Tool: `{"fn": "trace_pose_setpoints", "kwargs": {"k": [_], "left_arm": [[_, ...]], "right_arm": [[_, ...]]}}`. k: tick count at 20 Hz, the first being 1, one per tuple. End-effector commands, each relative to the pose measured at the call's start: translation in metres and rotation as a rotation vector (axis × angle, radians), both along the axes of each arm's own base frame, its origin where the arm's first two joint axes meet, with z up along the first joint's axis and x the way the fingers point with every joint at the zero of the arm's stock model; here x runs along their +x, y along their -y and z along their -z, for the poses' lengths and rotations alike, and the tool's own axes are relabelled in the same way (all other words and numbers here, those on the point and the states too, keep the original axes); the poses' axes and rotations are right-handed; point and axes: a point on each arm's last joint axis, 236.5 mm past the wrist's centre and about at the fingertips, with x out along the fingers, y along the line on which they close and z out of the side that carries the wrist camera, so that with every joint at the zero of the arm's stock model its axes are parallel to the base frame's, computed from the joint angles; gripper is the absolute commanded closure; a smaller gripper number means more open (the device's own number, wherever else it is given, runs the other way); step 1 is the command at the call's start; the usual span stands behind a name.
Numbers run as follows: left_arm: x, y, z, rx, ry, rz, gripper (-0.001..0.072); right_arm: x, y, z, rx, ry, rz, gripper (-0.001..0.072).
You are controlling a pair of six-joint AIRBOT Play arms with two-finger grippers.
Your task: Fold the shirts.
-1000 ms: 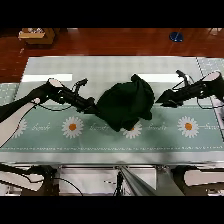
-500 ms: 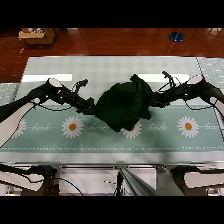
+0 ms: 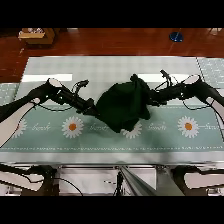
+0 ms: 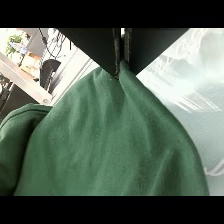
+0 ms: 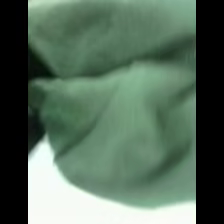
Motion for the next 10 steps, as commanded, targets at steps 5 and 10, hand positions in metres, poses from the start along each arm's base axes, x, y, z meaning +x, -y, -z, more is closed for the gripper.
{"fn": "trace_pose_setpoints", "kwargs": {"k": [5, 10], "left_arm": [[0.012, -0.005, -0.018, -0.021, 0.045, -0.001, 0.0688], [0.083, -0.031, -0.135, -0.059, 0.411, -0.091, 0.0688]], "right_arm": [[-0.014, 0.044, 0.002, -0.142, -0.040, -0.001, 0.0681], [0.002, 0.088, -0.115, -0.128, 0.239, 0.124, 0.0681]]}}
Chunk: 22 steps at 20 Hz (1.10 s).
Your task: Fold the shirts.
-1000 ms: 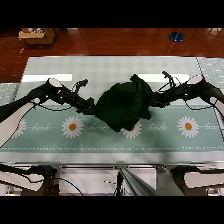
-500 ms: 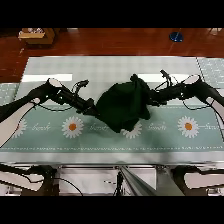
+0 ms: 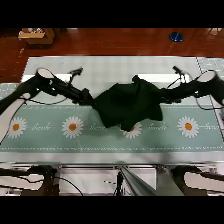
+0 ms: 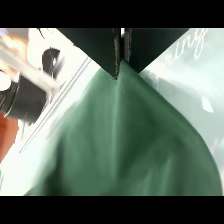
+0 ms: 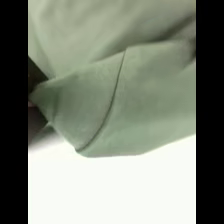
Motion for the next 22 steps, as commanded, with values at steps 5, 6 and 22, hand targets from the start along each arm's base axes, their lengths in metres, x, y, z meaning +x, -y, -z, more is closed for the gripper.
{"fn": "trace_pose_setpoints", "kwargs": {"k": [5, 6, 22], "left_arm": [[0.059, -0.054, -0.231, -0.036, 0.594, -0.182, 0.0688], [0.056, -0.059, -0.260, -0.039, 0.662, -0.201, 0.0688], [-0.071, -0.160, -0.400, 0.466, 1.027, -0.456, 0.0688]], "right_arm": [[-0.006, 0.024, -0.244, -0.025, 0.599, 0.058, 0.0681], [-0.012, 0.022, -0.275, -0.043, 0.678, 0.056, 0.0681], [-0.135, 0.068, -0.393, -0.440, 0.744, 0.197, 0.0681]]}}
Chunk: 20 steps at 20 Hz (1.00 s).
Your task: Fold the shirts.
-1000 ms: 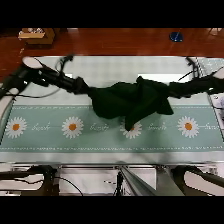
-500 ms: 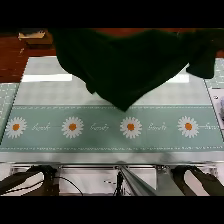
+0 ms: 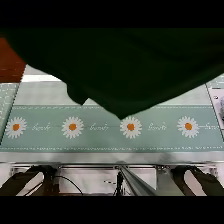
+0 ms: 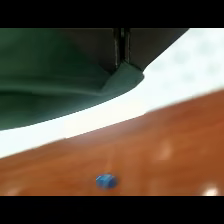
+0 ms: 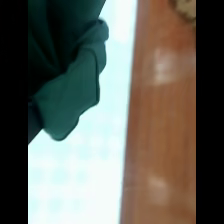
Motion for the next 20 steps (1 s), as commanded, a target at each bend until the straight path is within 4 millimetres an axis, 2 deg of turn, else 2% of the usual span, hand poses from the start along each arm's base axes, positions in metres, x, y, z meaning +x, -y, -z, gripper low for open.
{"fn": "trace_pose_setpoints", "kwargs": {"k": [1, 2, 3, 5, 7, 9, 11, 15, 17, 20], "left_arm": [[-0.026, -0.027, 0.033, 0.086, -0.154, -0.101, 0.0688], [-0.029, -0.026, 0.037, 0.090, -0.176, -0.097, 0.0688], [-0.039, -0.025, 0.051, 0.112, -0.243, -0.079, 0.0688], [-0.047, -0.026, 0.065, 0.132, -0.307, -0.065, 0.0688], [-0.043, -0.026, 0.085, 0.134, -0.374, -0.057, 0.0688], [-0.029, -0.027, 0.118, 0.130, -0.467, -0.047, 0.0688], [-0.004, -0.024, 0.161, 0.103, -0.538, -0.043, 0.0688], [0.045, -0.009, 0.253, 0.088, -0.621, -0.012, 0.0688], [0.078, -0.003, 0.285, 0.085, -0.593, -0.021, 0.0687], [0.131, -0.003, 0.316, 0.085, -0.523, -0.055, 0.0686]], "right_arm": [[-0.027, 0.008, 0.024, -0.022, -0.143, 0.040, 0.0682], [-0.031, 0.002, 0.029, -0.014, -0.173, 0.017, 0.0681], [-0.039, -0.007, 0.036, -0.002, -0.216, -0.022, 0.0681], [-0.048, -0.012, 0.046, 0.012, -0.273, -0.041, 0.0682], [-0.043, -0.014, 0.049, 0.026, -0.287, -0.051, 0.0682], [-0.028, -0.027, 0.068, 0.104, -0.369, -0.119, 0.0682], [-0.011, -0.037, 0.105, 0.191, -0.504, -0.182, 0.0682], [0.034, -0.030, 0.210, 0.262, -0.751, -0.144, 0.0682], [0.065, -0.041, 0.256, 0.221, -0.788, -0.181, 0.0682], [0.119, -0.064, 0.300, 0.172, -0.744, -0.246, 0.0682]]}}
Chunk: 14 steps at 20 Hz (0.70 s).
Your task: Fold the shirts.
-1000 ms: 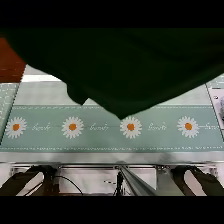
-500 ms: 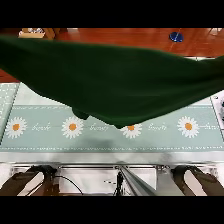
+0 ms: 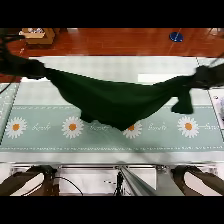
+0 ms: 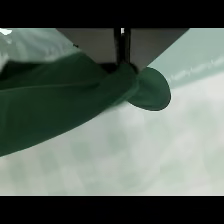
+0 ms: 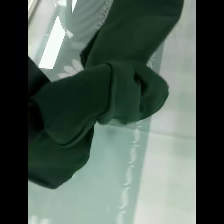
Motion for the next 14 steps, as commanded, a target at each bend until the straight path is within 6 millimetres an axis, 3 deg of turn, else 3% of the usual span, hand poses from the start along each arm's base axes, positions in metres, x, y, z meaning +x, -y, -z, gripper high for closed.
{"fn": "trace_pose_setpoints", "kwargs": {"k": [1, 4, 7, 10, 14], "left_arm": [[0.064, 0.000, 0.042, 0.009, 0.102, -0.053, 0.0687], [0.099, -0.007, 0.070, 0.011, 0.130, -0.108, 0.0687], [0.125, -0.014, 0.093, 0.015, 0.157, -0.151, 0.0687], [0.134, -0.013, 0.127, 0.023, 0.115, -0.160, 0.0687], [0.127, 0.002, 0.185, 0.027, -0.012, -0.129, 0.0687]], "right_arm": [[0.065, -0.019, 0.062, -0.025, 0.061, -0.022, 0.0682], [0.117, -0.014, 0.083, -0.027, 0.160, 0.070, 0.0682], [0.158, 0.006, 0.089, -0.031, 0.259, 0.196, 0.0682], [0.176, 0.018, 0.103, -0.024, 0.271, 0.268, 0.0682], [0.173, 0.016, 0.148, -0.027, 0.168, 0.261, 0.0682]]}}
